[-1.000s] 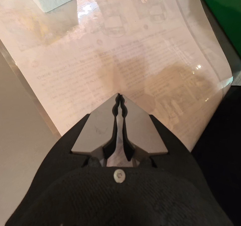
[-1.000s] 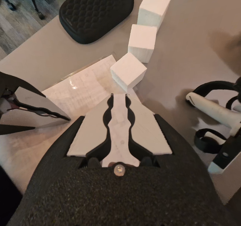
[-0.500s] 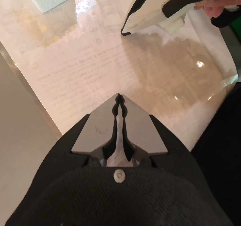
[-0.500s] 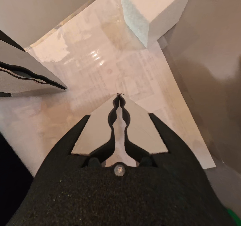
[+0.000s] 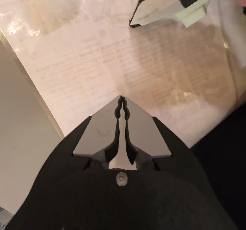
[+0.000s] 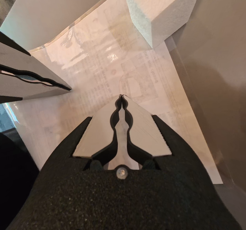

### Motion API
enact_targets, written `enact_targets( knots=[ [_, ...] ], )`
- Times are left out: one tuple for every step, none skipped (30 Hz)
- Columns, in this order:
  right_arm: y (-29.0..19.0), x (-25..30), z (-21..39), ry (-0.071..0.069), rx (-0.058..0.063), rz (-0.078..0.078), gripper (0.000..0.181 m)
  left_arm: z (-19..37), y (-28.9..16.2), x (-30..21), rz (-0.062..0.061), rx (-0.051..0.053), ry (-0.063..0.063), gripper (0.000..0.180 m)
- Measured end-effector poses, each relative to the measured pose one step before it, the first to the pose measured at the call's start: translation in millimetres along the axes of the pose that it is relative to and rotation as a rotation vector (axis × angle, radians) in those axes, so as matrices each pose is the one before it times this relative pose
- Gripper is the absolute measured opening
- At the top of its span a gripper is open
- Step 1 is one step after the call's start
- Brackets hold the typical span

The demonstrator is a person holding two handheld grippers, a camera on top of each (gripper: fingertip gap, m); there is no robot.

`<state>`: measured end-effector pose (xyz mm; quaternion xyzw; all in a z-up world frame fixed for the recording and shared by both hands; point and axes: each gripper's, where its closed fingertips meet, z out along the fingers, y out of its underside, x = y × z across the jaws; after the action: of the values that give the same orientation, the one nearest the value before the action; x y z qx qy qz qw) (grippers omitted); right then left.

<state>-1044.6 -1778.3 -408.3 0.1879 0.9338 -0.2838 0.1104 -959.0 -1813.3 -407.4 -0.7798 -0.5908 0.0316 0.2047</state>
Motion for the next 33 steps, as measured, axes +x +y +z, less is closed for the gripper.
enact_targets(
  knots=[
    [0.04,-0.02,-0.02,-0.005,-0.009,-0.0055,0.0,-1.01,1.9,1.92,-0.0064,-0.0224,0.0062,0.0],
    [-0.04,0.01,0.06,-0.0029,-0.0073,-0.0086,0.0,-1.53,1.83,2.14,-0.0078,-0.0141,0.012,0.0],
    [0.07,0.06,0.01,-0.0018,-0.0045,-0.0089,0.0,-1.99,1.72,1.57,-0.0096,-0.0067,0.014,0.0],
    [0.04,0.0,0.07,-0.0009,-0.0009,-0.0051,0.0,-2.51,1.34,0.6,-0.0121,0.0003,0.0132,0.0],
    [0.01,0.03,0.05,-0.0002,0.002,0.0007,0.0,-3.17,1.0,0.85,-0.0121,0.0013,0.0227,0.0],
    [-0.01,0.05,-0.08,0.0002,0.003,0.0062,0.0,-4.24,0.23,0.3,-0.0073,0.0035,0.0278,0.0],
    [0.0,0.07,0.07,0.0008,0.0024,0.0105,0.0,-5.08,-1.27,-3.26,-0.0012,0.0099,0.0135,0.0],
    [-0.01,0.06,-0.01,0.0026,0.0015,0.0133,0.0,-5.43,-2.75,-7.45,0.0033,0.0153,-0.0056,0.0],
    [-0.07,0.01,0.06,0.0054,0.0008,0.0141,0.0,-5.72,-3.63,-9.69,0.0099,0.0137,-0.0102,0.0],
    [0.08,0.13,0.01,0.0088,0.0006,0.0136,0.0,-5.61,-4.59,-10.59,0.013,0.0121,-0.0071,0.0],
    [0.2,0.05,0.02,0.0124,0.0005,0.0147,0.0,-5.53,-6.33,-10.93,0.0122,0.0149,-0.0018,0.0],
    [0.09,0.12,-0.05,0.0164,-0.0012,0.0176,0.0,-5.12,-8.33,-11.25,0.0134,0.0209,0.0023,0.0],
    [0.31,0.12,-0.13,0.0208,-0.0048,0.016,0.0,-4.33,-10.29,-11.9,0.0144,0.0269,0.0034,0.0],
    [0.16,0.16,0.02,0.0249,-0.0084,0.0103,0.0,-3.38,-11.65,-13.16,0.0157,0.0288,0.0001,0.0],
    [0.11,0.18,0.11,0.0284,-0.0122,0.0054,0.0,-1.97,-12.85,-14.65,0.0139,0.03,-0.007,0.0],
    [0.0,0.2,0.12,0.031,-0.0167,-0.0008,0.0,-0.49,-13.18,-13.78,0.0094,0.0276,-0.0025,0.0],
    [-0.04,0.23,0.02,0.0316,-0.0196,-0.0054,0.0,0.91,-13.14,-11.42,0.0107,0.0226,0.0094,0.0],
    [0.04,0.27,0.12,0.0292,-0.0194,-0.0049,0.0,2.07,-12.63,-10.46,0.0154,0.0158,0.0098,0.0],
    [0.03,0.14,0.06,0.0245,-0.0163,-0.0009,0.0,3.04,-12.35,-11.65,0.0216,0.0118,-0.0034,0.0],
    [0.09,0.1,0.02,0.0193,-0.013,0.0045,0.0,4.05,-12.56,-13.17,0.0264,0.014,-0.0173,0.0],
    [-0.07,0.17,0.0,0.0143,-0.0108,0.0093,0.0,4.96,-11.71,-13.07,0.0257,0.0126,-0.0179,0.0],
    [0.08,0.0,-0.02,0.0105,-0.0098,0.0111,0.0,5.56,-10.09,-11.97,0.0191,0.0012,-0.0112,0.0],
    [0.09,0.11,0.03,0.0091,-0.0098,0.0099,0.0,5.75,-9.04,-11.21,0.0129,-0.0074,-0.0092,0.0],
    [-0.05,0.18,-0.04,0.0093,-0.0101,0.0074,0.0,5.46,-8.28,-10.74,0.0132,-0.0106,-0.0099,0.0],
    [0.02,0.09,-0.02,0.0096,-0.0092,0.0041,0.0,5.31,-8.01,-9.66,0.0137,-0.0097,-0.0101,0.0],
    [-0.01,-0.02,0.04,0.0092,-0.0073,0.0019,0.0,5.28,-7.48,-6.28,0.0188,-0.0078,0.0034,0.0],
    [-0.01,0.06,-0.04,0.008,-0.0047,0.002,0.0,4.95,-6.83,-4.14,0.0283,-0.0048,0.0093,0.0],
    [0.0,-0.02,0.0,0.0059,-0.0019,0.0026,0.0,4.95,-5.68,-5.4,0.0364,-0.0037,-0.005,0.0],
    [-0.05,0.06,0.03,0.0033,0.0002,0.0037,0.0,4.68,-4.29,-7.25,0.0359,-0.0073,-0.0224,0.0],
    [-0.02,0.11,-0.07,0.0008,0.0018,0.0042,0.0,3.71,-2.99,-6.31,0.0265,-0.0121,-0.0185,0.005],
    [-0.03,0.05,0.04,-0.0016,0.003,0.0052,0.0,2.3,-3.03,-1.17,0.0218,-0.0101,0.0157,0.058],
    [-0.05,0.12,-0.01,-0.0038,0.0026,0.0061,0.0,-0.28,-4.07,2.29,0.0214,0.0025,0.0372,0.079],
    [0.06,0.1,0.0,-0.0051,0.0012,0.0061,0.0,-2.97,-6.04,1.91,0.0194,0.0235,0.0293,0.099]
  ],
)
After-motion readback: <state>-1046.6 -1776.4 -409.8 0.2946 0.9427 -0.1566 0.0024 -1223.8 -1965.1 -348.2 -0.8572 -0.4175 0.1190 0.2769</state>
